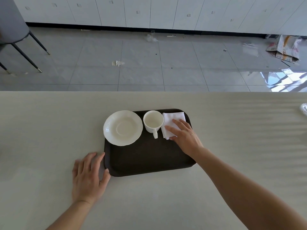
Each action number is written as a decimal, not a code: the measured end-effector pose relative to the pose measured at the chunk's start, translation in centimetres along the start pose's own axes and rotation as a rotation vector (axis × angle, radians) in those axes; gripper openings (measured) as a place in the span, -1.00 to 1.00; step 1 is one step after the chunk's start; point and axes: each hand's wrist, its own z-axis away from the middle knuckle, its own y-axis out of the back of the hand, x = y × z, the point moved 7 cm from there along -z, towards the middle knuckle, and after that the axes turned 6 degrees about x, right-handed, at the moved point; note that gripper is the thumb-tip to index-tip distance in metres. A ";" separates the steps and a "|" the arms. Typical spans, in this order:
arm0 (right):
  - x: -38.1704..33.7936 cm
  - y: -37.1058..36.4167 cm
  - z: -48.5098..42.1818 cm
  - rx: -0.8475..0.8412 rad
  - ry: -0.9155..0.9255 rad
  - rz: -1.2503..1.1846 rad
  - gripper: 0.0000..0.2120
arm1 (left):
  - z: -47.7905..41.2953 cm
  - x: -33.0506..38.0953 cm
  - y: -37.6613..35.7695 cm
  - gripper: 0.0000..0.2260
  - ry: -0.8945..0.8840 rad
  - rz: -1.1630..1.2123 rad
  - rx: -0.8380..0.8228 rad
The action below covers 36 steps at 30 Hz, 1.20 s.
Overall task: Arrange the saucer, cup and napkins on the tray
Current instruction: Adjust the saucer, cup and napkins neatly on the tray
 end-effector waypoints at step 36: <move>0.1 -1.7 -1.0 -0.071 0.080 0.174 -0.33 | -0.1 -0.5 -0.5 -0.47 -0.007 0.000 0.006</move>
